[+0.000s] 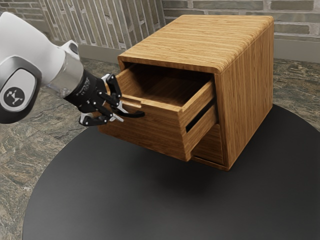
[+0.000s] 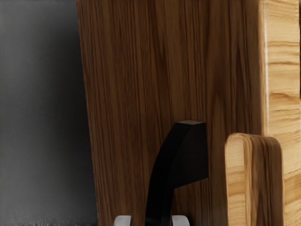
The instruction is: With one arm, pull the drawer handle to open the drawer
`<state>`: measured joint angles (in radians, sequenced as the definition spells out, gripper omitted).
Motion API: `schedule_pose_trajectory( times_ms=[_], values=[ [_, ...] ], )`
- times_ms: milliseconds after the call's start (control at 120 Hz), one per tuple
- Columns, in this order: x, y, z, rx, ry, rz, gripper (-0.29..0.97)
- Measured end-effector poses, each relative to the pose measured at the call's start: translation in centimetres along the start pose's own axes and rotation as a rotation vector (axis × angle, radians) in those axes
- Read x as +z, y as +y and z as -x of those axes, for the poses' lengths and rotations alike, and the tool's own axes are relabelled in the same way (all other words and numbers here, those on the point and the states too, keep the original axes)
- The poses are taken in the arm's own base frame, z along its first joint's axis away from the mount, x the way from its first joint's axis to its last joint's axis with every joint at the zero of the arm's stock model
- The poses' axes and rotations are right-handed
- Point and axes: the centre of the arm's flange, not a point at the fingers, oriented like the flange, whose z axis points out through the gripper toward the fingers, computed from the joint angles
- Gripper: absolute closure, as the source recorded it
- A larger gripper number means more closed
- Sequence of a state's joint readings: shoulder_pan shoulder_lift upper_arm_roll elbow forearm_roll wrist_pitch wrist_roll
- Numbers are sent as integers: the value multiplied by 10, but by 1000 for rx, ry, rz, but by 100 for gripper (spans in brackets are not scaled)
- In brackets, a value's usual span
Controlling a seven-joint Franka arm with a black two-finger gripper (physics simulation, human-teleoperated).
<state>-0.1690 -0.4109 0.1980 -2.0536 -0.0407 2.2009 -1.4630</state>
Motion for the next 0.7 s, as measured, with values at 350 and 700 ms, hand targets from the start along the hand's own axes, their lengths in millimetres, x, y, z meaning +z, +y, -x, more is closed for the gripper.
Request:
schedule_pose_trajectory(
  times_ms=[350,700],
  values=[
    [-41,-38,2,5,-24,43,66],
    [-71,-10,-15,-51,104,-64,18]
  ],
)
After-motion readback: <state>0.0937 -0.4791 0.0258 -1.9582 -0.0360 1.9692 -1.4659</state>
